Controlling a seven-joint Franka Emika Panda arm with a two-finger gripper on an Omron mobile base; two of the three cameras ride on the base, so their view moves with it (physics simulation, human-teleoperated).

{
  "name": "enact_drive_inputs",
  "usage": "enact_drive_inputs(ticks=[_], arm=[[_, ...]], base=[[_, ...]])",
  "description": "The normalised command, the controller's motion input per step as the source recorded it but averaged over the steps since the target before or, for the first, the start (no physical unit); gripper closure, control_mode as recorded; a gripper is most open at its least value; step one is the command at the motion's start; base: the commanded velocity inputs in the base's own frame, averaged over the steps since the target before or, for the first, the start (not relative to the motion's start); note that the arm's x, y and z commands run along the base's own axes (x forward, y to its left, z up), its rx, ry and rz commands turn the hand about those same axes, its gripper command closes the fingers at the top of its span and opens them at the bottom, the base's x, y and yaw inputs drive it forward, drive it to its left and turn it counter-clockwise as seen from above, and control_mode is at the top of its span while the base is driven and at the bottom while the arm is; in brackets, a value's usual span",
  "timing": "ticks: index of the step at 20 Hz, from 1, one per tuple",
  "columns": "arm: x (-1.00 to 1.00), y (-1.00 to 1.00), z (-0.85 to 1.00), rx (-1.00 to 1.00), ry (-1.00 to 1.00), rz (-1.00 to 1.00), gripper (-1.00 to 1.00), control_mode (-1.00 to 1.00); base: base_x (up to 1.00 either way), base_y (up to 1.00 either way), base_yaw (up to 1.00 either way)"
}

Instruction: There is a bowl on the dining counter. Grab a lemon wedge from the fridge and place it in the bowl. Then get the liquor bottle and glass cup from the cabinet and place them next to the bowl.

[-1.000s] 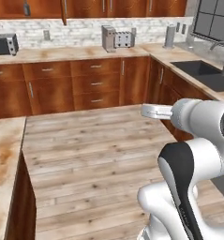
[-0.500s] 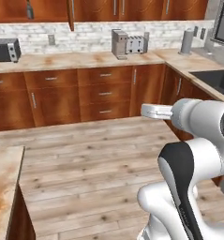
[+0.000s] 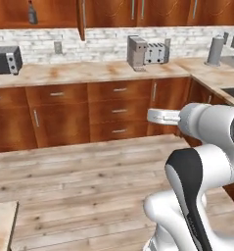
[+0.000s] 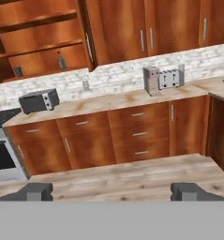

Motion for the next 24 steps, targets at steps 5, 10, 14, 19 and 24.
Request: enact_drive_inputs(ticks=[5,10,14,19,24], arm=[[0.0,0.0,0.0,0.0,0.0,0.0,-1.0,1.0],[0.0,0.0,0.0,0.0,0.0,0.0,-1.0,1.0],[0.0,0.0,0.0,0.0,0.0,0.0,-1.0,1.0],[0.0,0.0,0.0,0.0,0.0,0.0,-1.0,1.0],[0.0,0.0,0.0,0.0,0.0,0.0,-1.0,1.0]], base=[[1.0,0.2,0.0],[1.0,0.38,0.0],[1.0,0.54,0.0],[1.0,0.71,-0.04],[1.0,0.79,-0.07]])
